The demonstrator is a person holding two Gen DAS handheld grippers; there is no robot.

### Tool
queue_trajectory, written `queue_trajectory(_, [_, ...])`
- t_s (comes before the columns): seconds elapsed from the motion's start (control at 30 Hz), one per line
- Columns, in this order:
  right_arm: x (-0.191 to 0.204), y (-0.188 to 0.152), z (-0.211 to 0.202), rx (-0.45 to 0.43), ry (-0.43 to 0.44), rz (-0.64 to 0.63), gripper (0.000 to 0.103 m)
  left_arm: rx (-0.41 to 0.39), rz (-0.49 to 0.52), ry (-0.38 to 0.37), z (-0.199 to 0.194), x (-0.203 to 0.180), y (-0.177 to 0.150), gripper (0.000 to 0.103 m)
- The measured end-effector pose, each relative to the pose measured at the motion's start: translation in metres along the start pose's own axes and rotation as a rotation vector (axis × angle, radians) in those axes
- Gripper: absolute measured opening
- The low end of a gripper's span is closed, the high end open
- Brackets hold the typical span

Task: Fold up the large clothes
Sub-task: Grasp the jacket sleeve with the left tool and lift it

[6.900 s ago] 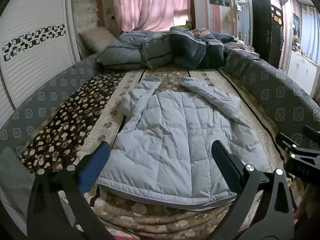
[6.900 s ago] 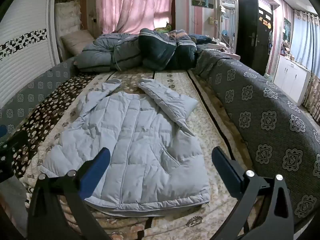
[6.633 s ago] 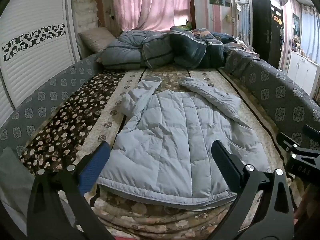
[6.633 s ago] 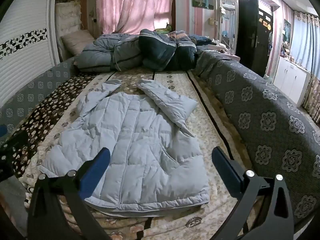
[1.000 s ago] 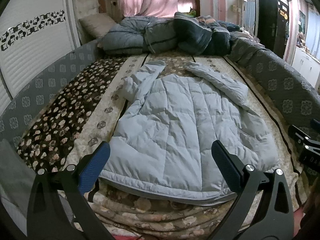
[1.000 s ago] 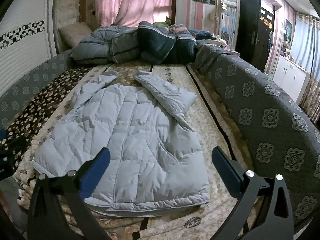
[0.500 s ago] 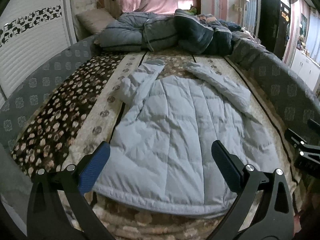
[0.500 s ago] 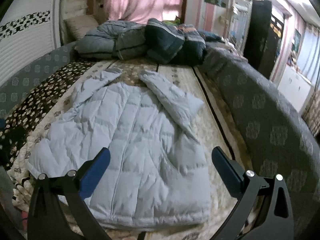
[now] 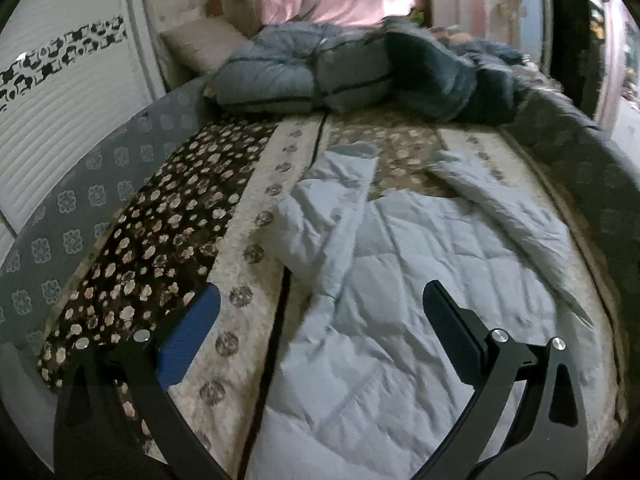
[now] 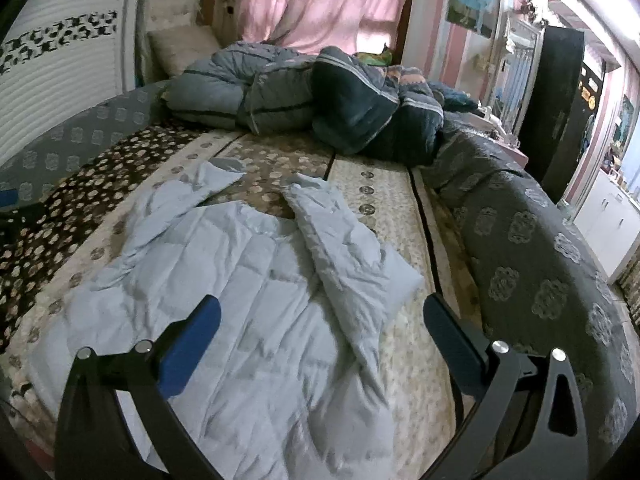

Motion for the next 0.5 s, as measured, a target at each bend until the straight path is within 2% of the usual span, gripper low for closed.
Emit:
queue_trajectory(0.13, [-0.015, 0.013, 0.043, 0.021, 0.047, 0.023, 0.101, 0.02, -0.024, -0.092, 0.053, -0.009, 0.023, 0.1])
queue_trajectory(0.2, [-0.02, 0.012, 0.066, 0.043, 0.054, 0.033, 0.1, 0.038, -0.021, -0.093, 0.086, -0.018, 0.026, 0.1])
queue_trajectory(0.33, [-0.026, -0.002, 0.106, 0.099, 0.045, 0.036, 0.082, 0.145, -0.023, -0.126, 0.16, -0.035, 0.026, 0.1])
queue_trajectory(0.5, [-0.039, -0.016, 0.158, 0.157, -0.018, 0.009, 0.082, 0.214, -0.032, -0.094, 0.233, -0.055, 0.03, 0.1])
Point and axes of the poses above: each gripper's, at about its wrist camera, not at the fingertips, and z roughly the way its jaws point, x to its left, y to its top, the point moved 5 cm from there along z, roughly the way its jaws point, and after that the axes turned 8 degrees about y, right-handed, at the moved point
